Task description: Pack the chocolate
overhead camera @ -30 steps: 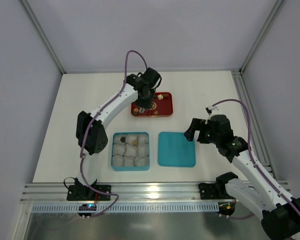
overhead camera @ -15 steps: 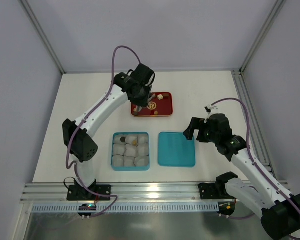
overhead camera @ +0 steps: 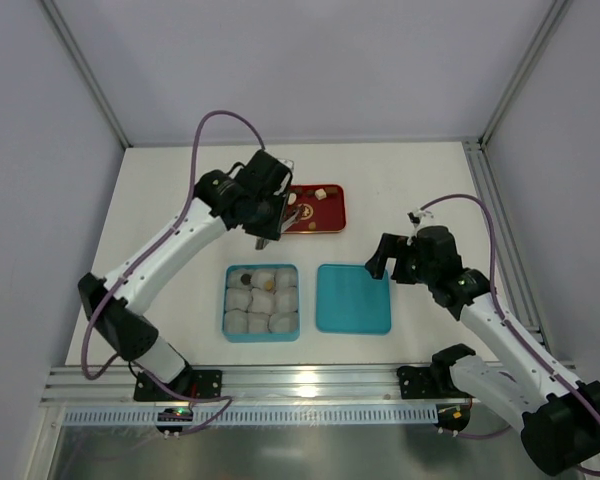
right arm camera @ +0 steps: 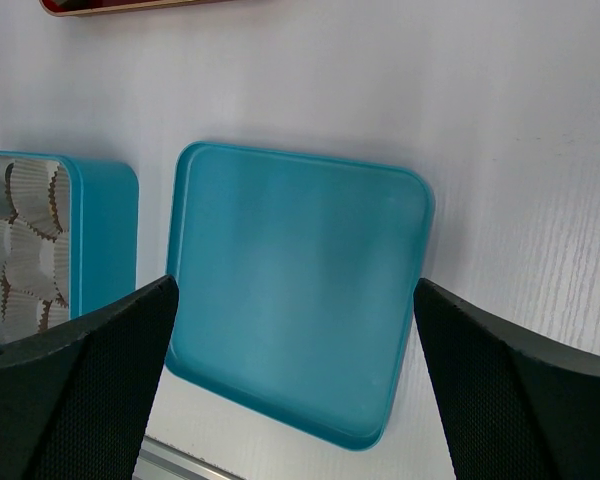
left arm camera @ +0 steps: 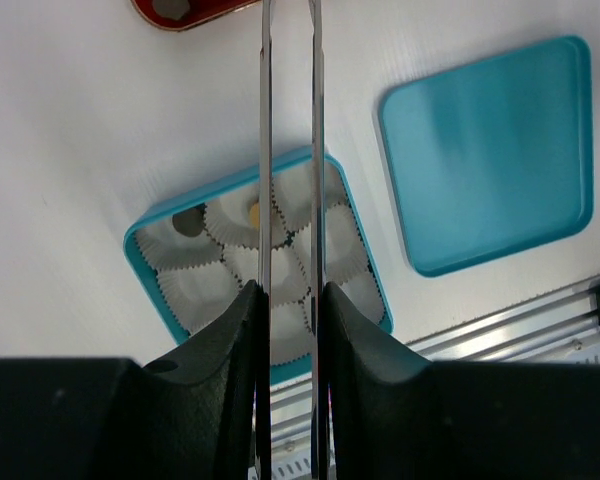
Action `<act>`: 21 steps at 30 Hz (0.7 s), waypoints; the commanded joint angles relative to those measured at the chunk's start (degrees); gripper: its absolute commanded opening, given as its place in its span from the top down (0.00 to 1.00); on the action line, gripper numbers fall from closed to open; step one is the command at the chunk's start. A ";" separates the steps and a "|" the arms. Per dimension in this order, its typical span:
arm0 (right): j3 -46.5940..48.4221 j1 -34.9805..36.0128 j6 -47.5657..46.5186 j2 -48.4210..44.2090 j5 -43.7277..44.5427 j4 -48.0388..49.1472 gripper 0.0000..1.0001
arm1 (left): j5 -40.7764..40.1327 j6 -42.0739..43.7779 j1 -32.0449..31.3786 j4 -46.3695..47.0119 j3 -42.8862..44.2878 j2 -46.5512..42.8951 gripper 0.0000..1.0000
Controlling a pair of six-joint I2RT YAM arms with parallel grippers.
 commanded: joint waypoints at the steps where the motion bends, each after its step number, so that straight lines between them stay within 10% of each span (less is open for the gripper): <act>1: 0.13 0.23 0.71 0.65 -0.24 2.65 0.00 | 0.48 -1.74 -0.62 -1.39 -4.21 -7.77 0.82; 21: -0.04 0.23 1.50 0.74 1.17 1.69 0.00 | 4.35 -5.78 -6.95 -3.68 -21.81 -22.63 0.82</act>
